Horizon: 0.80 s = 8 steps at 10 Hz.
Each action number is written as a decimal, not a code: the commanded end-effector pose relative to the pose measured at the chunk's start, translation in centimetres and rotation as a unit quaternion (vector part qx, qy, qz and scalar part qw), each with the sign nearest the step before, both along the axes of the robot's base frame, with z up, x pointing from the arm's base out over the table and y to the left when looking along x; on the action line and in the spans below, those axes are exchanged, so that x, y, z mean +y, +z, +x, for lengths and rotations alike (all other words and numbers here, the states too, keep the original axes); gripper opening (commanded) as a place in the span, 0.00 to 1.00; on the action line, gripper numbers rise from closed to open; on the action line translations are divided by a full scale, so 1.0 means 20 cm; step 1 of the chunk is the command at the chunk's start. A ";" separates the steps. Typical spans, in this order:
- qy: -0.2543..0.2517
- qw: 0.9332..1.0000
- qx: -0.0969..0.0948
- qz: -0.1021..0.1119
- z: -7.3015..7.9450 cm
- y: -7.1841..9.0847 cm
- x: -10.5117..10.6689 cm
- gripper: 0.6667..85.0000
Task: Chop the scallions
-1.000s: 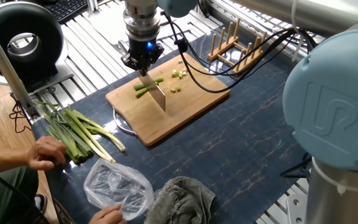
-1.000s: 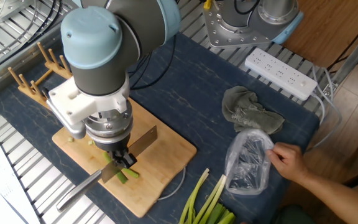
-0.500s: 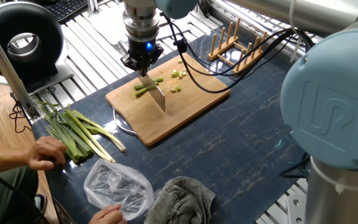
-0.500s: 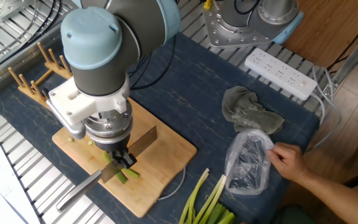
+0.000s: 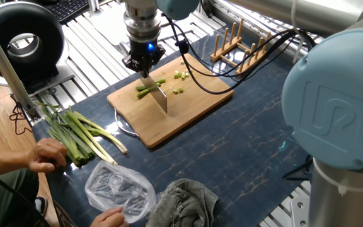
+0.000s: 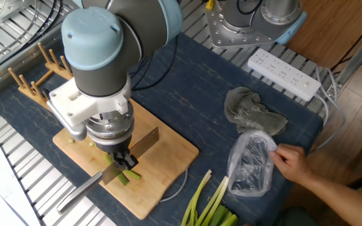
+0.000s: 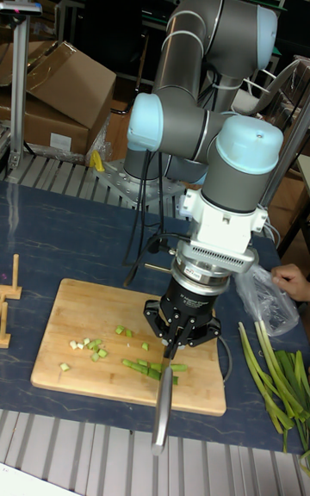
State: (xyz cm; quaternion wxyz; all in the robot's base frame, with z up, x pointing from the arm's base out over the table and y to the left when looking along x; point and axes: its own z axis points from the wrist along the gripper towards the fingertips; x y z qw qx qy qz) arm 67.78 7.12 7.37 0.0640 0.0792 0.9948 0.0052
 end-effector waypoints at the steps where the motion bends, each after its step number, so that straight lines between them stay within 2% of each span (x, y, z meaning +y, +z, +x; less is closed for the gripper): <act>1: -0.003 1.000 -0.001 0.005 0.01 0.00 0.01 0.01; 3: -0.005 1.000 -0.004 0.005 0.02 -0.01 0.01 0.01; 6: -0.001 1.000 0.000 0.002 -0.01 0.00 0.00 0.01; 8: -0.002 1.000 0.006 0.007 -0.05 0.07 0.02 0.01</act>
